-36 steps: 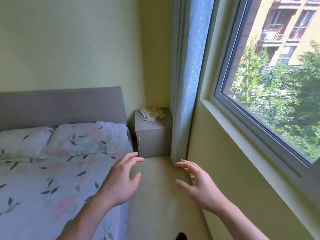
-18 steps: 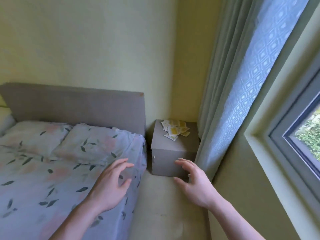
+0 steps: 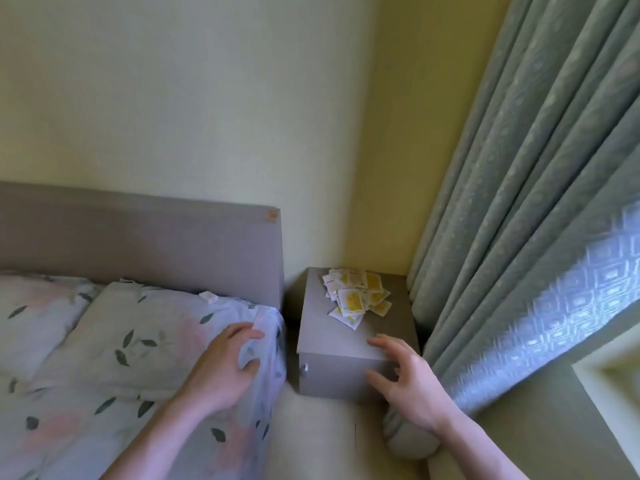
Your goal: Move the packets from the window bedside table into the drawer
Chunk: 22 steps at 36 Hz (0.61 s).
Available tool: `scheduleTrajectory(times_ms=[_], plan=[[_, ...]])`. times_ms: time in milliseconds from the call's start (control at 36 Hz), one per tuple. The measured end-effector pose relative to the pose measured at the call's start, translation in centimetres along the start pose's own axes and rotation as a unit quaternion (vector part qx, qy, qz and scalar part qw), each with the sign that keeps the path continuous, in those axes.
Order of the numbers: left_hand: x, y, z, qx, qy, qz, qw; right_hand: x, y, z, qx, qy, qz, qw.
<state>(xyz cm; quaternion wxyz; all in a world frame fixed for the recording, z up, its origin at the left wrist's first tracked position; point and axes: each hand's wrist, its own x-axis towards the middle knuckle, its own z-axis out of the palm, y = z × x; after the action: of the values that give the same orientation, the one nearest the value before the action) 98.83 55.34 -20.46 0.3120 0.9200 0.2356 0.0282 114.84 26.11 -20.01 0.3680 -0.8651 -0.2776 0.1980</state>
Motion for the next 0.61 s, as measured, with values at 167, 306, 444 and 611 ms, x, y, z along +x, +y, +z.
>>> scheduleTrajectory(times_ms=[167, 306, 444, 611], plan=[[11.3, 2.7, 2.5, 0.003, -0.081, 0.046, 0.996, 6.4, 2.3, -1.9, 0.026, 0.019, 0.055, 0.998], [19.8, 5.0, 6.3, 0.011, -0.124, 0.042, 0.991, 13.7, 5.9, -3.9, 0.037, 0.017, 0.098, 0.994], [26.3, 6.2, 9.9, 0.005, -0.167, -0.008, 0.986, 21.2, 9.6, -5.3, 0.094, 0.011, 0.159, 0.983], [33.6, 6.1, 13.3, 0.005, -0.183, -0.067, 0.981, 30.8, 14.1, -7.1, 0.153, 0.017, 0.242, 0.958]])
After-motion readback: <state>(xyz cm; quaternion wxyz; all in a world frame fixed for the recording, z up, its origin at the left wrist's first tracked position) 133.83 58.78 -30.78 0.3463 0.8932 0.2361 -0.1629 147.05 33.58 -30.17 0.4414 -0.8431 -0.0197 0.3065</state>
